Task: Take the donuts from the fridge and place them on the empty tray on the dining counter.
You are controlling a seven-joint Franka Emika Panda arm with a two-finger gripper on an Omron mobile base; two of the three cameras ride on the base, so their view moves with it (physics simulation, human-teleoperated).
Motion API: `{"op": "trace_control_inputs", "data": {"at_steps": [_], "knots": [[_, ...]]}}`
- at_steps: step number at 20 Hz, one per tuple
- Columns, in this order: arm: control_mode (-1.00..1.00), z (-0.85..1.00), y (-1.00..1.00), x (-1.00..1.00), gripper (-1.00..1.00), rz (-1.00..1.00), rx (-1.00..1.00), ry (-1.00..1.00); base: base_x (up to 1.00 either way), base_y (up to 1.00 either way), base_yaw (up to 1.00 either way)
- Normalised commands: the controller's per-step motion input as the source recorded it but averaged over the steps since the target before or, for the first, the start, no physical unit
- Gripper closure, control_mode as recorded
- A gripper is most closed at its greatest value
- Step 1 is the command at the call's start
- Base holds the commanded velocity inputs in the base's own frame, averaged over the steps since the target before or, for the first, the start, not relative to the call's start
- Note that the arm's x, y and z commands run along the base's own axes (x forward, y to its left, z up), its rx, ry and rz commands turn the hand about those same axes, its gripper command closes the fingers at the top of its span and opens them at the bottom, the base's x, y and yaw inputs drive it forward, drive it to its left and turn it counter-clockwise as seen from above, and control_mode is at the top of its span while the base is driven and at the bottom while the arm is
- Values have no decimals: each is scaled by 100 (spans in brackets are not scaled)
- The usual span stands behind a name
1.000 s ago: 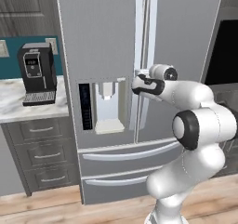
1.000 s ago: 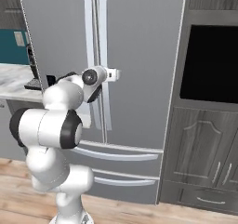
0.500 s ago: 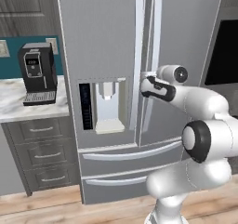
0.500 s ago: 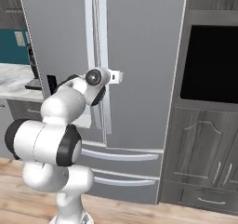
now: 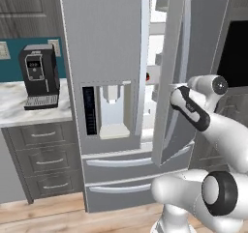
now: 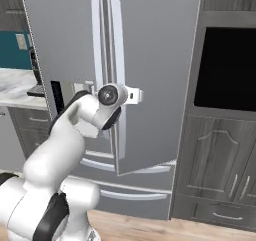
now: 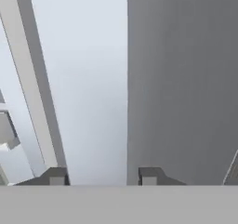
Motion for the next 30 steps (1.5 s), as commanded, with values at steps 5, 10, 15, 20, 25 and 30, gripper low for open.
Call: {"op": "trace_control_inputs", "data": {"at_steps": [5,10,15,20,25,30], "knots": [[-100,7,-77,-82,-100,1,0,-4,0,0,0],[-100,31,-50,-60,-100,0,0,4,0,0,0],[-100,21,-57,-36,-100,-29,0,15,0,0,0],[-100,0,-31,-8,-100,-48,-1,0,0,0,0],[-100,23,-13,-96,-100,-41,0,-3,0,0,0],[-100,44,27,-100,-100,-12,-5,-3,0,0,0]]}}
